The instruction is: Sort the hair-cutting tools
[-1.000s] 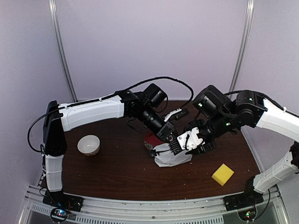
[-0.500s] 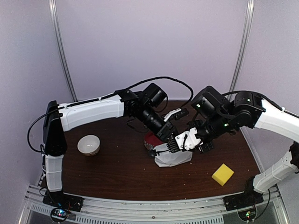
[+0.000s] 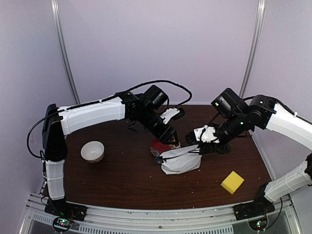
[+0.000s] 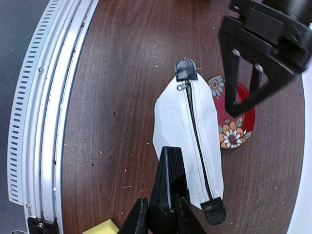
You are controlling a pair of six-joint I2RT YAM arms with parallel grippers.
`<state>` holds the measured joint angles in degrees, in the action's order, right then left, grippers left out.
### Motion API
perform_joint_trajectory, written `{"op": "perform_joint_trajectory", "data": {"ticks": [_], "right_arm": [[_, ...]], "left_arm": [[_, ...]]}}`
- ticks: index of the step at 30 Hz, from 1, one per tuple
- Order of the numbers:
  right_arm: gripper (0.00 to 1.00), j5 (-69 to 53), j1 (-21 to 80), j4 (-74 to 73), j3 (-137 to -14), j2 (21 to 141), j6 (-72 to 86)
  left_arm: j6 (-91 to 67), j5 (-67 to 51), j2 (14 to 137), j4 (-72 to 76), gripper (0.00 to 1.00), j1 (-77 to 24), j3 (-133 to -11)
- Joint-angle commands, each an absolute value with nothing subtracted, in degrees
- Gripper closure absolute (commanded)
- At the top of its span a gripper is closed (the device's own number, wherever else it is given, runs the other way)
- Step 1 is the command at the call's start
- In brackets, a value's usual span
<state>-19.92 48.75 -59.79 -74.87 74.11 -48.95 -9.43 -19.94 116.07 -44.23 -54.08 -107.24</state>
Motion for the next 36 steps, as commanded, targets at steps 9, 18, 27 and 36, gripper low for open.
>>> {"op": "perform_joint_trajectory", "data": {"ticks": [9, 18, 27, 36], "right_arm": [[0.83, -29.47, 35.42, -60.37, -67.99, 66.2, -46.85], [0.82, -32.08, 35.07, -59.38, -67.78, 67.32, -44.57], [0.81, -33.4, 35.07, -59.12, -67.48, 67.83, -44.12], [0.81, -33.37, 35.07, -58.93, -67.18, 67.64, -43.98]], "left_arm": [[0.54, -8.63, 121.38, -42.59, 0.4, -57.91, -107.83], [1.07, -0.06, 125.99, -44.5, 0.39, -58.89, -110.51], [-0.71, 2.9, 127.33, -44.65, 0.41, -58.89, -111.6], [2.39, -1.21, 128.41, -44.67, 0.41, -59.32, -111.69]]}}
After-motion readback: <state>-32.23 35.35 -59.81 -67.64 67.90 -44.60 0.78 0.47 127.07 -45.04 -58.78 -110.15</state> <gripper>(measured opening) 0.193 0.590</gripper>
